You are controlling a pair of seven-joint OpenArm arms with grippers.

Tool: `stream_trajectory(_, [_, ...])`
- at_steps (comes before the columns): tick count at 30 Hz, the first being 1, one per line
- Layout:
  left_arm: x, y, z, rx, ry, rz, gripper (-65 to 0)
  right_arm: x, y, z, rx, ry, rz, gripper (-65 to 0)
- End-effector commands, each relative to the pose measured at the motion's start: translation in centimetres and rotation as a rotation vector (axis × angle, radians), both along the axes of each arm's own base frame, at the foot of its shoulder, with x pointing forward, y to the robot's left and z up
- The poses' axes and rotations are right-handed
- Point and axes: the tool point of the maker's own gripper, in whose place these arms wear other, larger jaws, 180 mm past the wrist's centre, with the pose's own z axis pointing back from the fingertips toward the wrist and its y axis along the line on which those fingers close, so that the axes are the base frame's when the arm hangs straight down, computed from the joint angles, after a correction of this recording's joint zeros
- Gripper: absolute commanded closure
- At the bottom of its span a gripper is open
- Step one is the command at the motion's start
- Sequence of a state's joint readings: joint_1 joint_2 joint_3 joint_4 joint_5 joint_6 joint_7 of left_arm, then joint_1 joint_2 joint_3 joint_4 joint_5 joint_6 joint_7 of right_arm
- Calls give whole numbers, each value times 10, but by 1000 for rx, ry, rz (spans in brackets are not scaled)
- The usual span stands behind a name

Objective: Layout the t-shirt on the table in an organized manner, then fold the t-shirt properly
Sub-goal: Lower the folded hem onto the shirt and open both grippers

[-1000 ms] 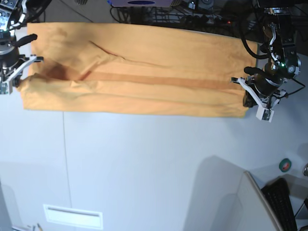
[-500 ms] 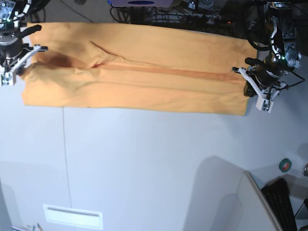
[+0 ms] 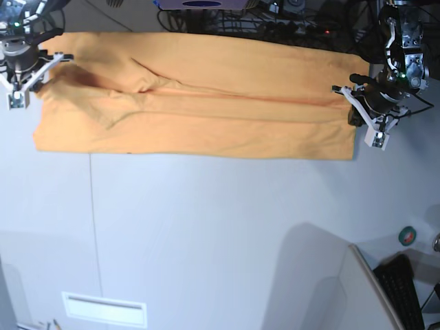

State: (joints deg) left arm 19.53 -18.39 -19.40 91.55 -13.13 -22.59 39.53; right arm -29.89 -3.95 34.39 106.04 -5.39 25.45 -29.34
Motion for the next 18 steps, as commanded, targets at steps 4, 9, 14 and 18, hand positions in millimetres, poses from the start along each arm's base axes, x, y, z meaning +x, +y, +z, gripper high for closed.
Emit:
stream_trajectory(4, [2, 9, -1, 12, -3, 9, 0, -5, -1, -3, 1, 4, -1, 0])
stream_trajectory(9, [1, 10, -3, 10, 1, 13, 0, -11, 5, -7, 16, 16, -9, 0])
stream_trajectory(14, [1, 10, -3, 10, 1, 13, 0, -19, 5, -11, 22, 55, -19, 0])
stream_trajectory(18, [2, 13, -1, 21, 1, 11, -2, -29, 5, -18, 29, 126, -35, 0])
